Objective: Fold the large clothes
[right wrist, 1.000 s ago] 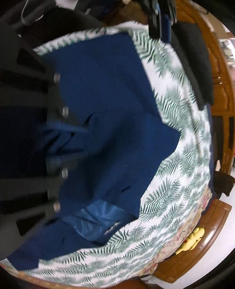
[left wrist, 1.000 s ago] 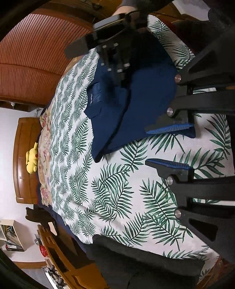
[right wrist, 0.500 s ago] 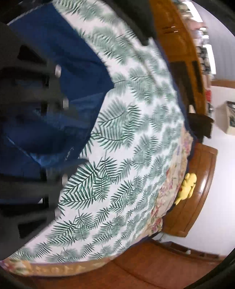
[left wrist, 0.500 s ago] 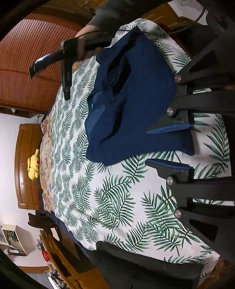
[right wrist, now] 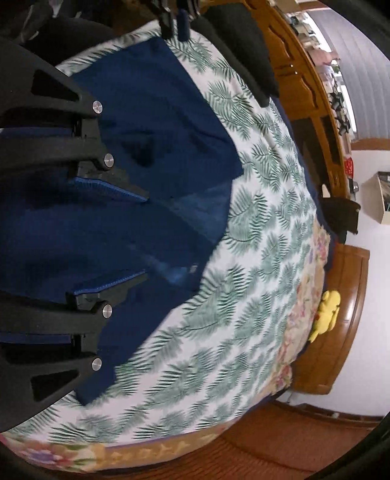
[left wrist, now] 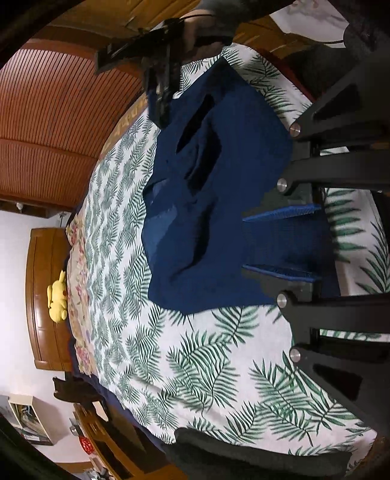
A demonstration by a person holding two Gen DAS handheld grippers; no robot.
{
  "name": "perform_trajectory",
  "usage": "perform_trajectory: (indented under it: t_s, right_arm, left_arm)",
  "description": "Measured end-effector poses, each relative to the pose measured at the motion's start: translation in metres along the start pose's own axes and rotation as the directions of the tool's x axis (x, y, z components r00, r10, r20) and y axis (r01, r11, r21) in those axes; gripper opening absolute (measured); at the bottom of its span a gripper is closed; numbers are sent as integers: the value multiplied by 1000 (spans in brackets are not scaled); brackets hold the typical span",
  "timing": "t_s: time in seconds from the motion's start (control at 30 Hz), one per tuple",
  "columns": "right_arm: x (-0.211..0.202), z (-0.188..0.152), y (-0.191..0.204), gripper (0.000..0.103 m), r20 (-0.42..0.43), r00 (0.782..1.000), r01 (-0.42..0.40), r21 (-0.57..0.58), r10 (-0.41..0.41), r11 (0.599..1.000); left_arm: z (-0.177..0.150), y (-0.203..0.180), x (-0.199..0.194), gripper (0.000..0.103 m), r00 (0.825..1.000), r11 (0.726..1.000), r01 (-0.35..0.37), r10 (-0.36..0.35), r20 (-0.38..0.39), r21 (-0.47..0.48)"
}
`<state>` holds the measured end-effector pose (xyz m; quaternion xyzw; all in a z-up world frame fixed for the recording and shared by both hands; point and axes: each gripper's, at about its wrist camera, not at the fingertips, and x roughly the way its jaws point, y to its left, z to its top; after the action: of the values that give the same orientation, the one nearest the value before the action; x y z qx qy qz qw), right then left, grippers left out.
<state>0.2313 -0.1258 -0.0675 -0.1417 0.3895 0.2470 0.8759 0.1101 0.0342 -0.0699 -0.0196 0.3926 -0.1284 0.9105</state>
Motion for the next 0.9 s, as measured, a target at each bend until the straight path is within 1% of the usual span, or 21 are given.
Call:
perform_trajectory:
  t_s: [0.1,0.27,0.37,0.5,0.63,0.73,0.83,0.87,0.9]
  right_arm:
    - [-9,-22,-3,55,-33,999,-2,16,2,1000]
    - [-13,-56,-11,57,-94,996,6,51,-2,999]
    - [-15,-69,-19,57,-112,994,5,82,4,997]
    - [-18,-79,-20,58,-127,992,-3,96,15,995]
    - [-12,-85,-13,58,-163,986,-17,56,26,998]
    - [4,-87,-11,58,-202,979,3,7,-1,1000]
    - [23,-85,-26,58,-206,979,2,40,6,999]
    - [28,-83,-32,52,-210,978,10,58,2,998]
    - [32,-79,-41,29,-199,980,19,85,-1,996]
  left_arm:
    - [1,-7,4,27,1000,1000,11,-11,-6,12]
    - [2,-14,10,27,1000,1000,23,-23,-12,16]
    - [2,-17,13,27,1000,999,26,-26,-18,19]
    - [2,-18,16,27,999,999,28,-27,-23,18]
    - [0,-18,18,27,999,999,28,-27,-31,18]
    - [-1,-18,21,27,999,999,30,-29,-38,17]
    - [-2,-17,23,27,999,999,30,-30,-43,10]
    - [-2,-18,22,27,999,999,30,-30,-43,10]
    - [-3,-18,22,27,999,999,29,-29,-44,13]
